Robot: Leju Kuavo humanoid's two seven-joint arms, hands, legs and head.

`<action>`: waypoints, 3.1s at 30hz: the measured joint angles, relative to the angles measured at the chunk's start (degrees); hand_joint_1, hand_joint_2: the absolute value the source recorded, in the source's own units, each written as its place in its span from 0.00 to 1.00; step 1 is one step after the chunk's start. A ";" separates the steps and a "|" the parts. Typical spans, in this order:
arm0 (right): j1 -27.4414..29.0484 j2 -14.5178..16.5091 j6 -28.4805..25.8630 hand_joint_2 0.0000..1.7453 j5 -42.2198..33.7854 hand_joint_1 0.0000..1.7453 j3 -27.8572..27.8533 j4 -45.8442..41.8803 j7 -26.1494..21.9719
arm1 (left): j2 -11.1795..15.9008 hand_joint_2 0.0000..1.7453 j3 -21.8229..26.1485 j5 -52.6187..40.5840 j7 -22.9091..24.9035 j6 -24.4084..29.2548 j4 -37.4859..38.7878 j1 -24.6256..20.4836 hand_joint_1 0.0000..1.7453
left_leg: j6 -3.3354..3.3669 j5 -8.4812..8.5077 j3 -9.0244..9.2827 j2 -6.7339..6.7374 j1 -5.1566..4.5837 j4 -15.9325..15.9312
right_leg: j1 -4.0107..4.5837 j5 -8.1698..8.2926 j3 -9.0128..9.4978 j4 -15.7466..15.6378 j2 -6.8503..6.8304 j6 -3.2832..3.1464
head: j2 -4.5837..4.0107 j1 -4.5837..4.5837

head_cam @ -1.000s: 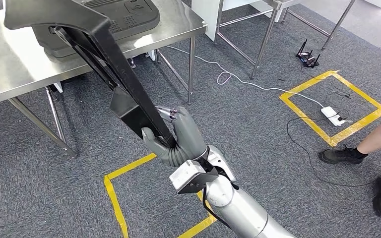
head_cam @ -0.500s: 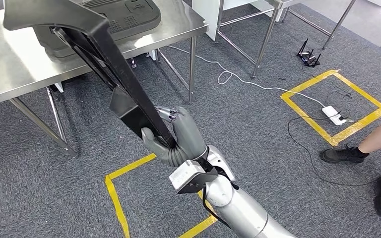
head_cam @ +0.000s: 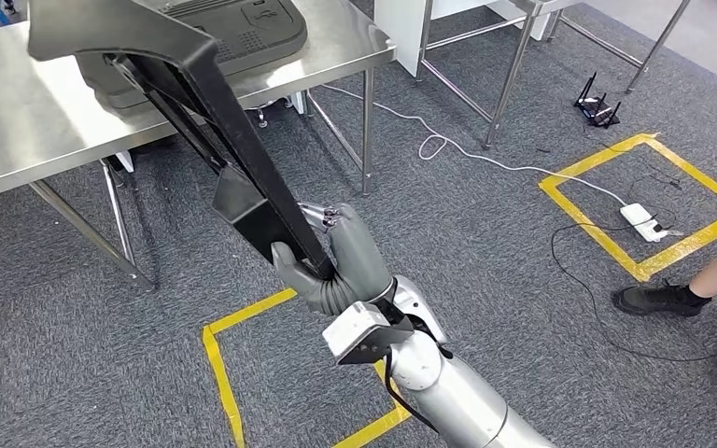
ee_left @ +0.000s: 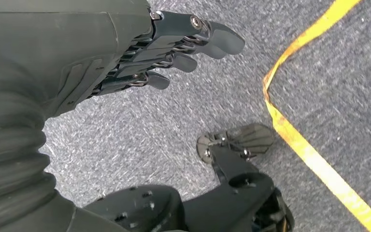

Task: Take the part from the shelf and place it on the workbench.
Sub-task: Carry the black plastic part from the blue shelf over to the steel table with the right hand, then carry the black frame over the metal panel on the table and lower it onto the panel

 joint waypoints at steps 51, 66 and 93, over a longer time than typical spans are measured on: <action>-0.10 0.40 0.48 1.00 0.02 1.00 0.35 0.68 0.10 | -0.35 1.00 0.24 -0.69 0.39 0.08 0.04 0.02 0.00 | 2.79 -1.68 0.55 0.76 -0.72 0.87 | 0.84 -6.25 -8.31 15.38 -0.15 -0.52 | 0.00 -0.42; 0.07 0.45 0.48 1.00 0.00 1.00 0.38 0.76 0.09 | -0.50 1.00 0.22 -1.27 0.65 0.27 0.05 0.28 0.00 | 0.12 -8.28 -5.50 0.89 -0.69 14.61 | 0.93 0.77 -0.45 -0.52 -0.21 -2.44 | 0.00 -0.82; 0.16 0.52 0.42 1.00 0.01 1.00 0.46 1.02 0.08 | -0.51 1.00 0.24 -2.39 0.31 0.46 0.00 0.23 0.00 | 0.84 -5.50 2.13 0.55 -1.07 2.83 | 1.11 1.89 -2.30 -0.37 0.07 -1.86 | 0.00 -0.86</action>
